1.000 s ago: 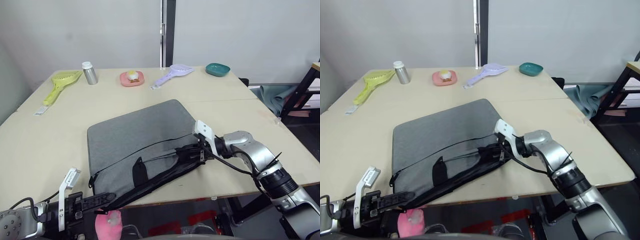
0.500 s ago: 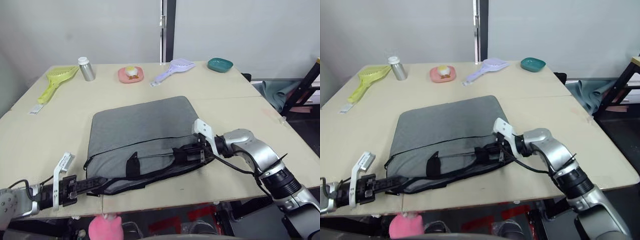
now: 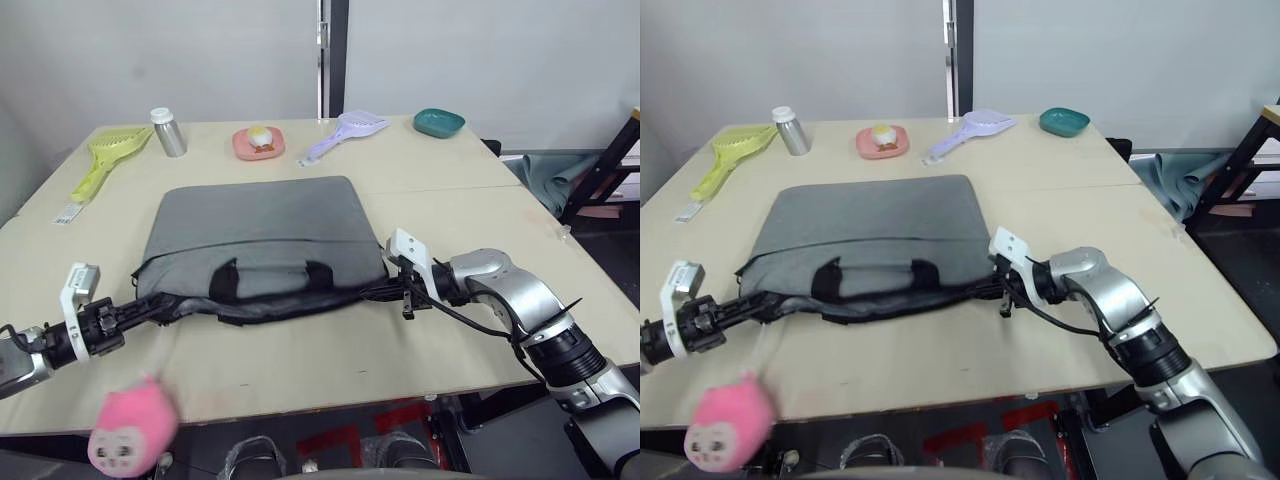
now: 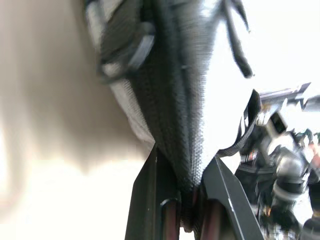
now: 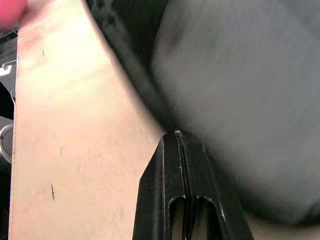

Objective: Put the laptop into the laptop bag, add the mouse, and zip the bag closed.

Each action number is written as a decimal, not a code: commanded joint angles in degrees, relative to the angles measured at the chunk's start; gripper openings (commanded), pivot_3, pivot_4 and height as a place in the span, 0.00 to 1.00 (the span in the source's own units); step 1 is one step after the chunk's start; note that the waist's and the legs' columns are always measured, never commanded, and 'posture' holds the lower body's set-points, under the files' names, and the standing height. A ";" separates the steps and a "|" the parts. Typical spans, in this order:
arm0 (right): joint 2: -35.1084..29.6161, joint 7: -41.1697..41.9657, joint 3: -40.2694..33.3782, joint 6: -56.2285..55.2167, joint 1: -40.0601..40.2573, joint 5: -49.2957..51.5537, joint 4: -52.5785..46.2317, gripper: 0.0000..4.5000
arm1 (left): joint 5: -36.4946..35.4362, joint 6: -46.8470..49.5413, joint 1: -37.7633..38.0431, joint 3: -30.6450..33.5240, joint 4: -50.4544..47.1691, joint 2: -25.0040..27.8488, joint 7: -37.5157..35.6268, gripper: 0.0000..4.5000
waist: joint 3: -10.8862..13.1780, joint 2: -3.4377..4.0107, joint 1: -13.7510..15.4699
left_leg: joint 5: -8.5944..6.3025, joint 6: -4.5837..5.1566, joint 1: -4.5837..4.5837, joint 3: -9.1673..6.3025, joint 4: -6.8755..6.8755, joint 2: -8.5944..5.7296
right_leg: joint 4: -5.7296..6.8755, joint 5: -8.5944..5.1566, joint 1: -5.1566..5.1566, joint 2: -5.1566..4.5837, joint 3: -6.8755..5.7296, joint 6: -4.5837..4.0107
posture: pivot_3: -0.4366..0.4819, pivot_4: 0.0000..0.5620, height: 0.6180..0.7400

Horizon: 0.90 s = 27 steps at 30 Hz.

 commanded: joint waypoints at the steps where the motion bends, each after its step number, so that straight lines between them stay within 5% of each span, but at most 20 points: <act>1: 0.00 -0.31 -0.48 0.11 0.22 0.73 -1.84 0.00 | 0.77 -2.19 -0.48 2.36 1.11 1.69 -2.60 0.00 | 0.00 0.00 0.11 | 0.00 0.00 0.00 -0.01 0.00 0.00 | 0.00 0.00 0.00 0.00 -0.01 0.00 | 0.48 0.27 1.00; 11: -2.22 0.55 -2.83 1.33 0.96 3.76 -5.41 0.00 | 13.65 -9.77 0.03 -7.21 12.21 7.42 -11.53 0.00 | -0.02 -0.03 0.64 | 0.01 0.03 0.02 -0.04 0.08 0.01 | 0.10 0.00 0.02 -0.02 0.00 0.00 | 0.48 0.27 1.00; 27: -3.86 0.20 -10.20 3.86 0.74 13.39 -13.09 0.00 | 18.76 -9.26 -0.12 -23.04 0.83 12.17 -24.46 0.00 | -0.01 -0.02 2.89 | -0.01 0.03 0.07 -0.07 0.37 -0.03 | 0.45 -0.01 0.04 -0.12 0.09 -0.01 | 0.48 0.27 1.00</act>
